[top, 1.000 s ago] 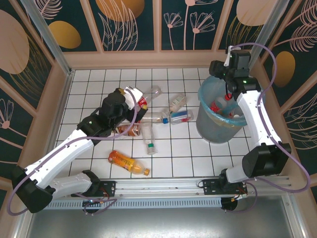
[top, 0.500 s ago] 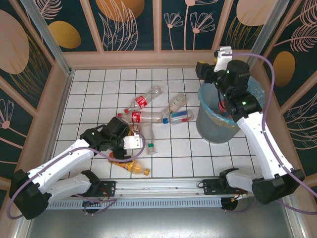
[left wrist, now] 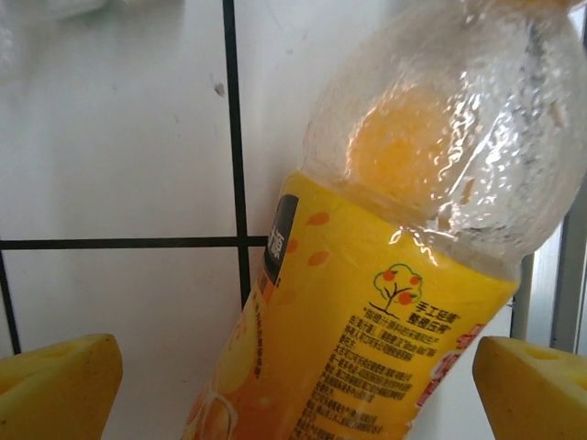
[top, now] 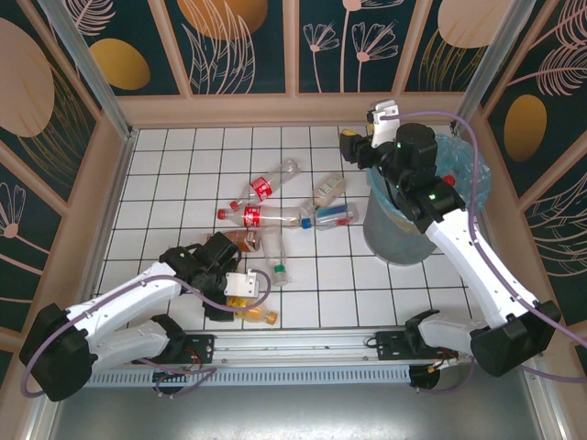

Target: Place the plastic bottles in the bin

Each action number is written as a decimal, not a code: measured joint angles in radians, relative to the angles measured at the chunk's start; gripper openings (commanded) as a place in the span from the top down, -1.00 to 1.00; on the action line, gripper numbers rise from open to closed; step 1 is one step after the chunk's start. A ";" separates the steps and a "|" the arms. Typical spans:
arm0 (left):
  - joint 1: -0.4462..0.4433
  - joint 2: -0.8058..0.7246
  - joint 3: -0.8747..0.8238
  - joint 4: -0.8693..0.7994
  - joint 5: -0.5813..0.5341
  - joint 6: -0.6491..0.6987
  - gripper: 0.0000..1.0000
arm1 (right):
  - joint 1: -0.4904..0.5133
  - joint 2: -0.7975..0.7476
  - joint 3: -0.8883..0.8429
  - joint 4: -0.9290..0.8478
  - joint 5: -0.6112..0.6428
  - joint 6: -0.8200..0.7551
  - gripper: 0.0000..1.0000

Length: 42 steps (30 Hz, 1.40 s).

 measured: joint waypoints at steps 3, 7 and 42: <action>-0.008 0.025 -0.042 0.041 -0.029 -0.005 -0.93 | 0.005 0.000 -0.002 0.013 0.000 -0.014 -0.31; -0.011 0.043 -0.093 0.093 -0.076 -0.045 -0.69 | 0.005 0.000 -0.002 0.020 0.000 -0.023 -0.31; -0.011 -0.307 0.151 0.731 0.110 -0.471 1.00 | 0.040 -0.281 -0.262 0.456 -0.687 -0.014 -0.49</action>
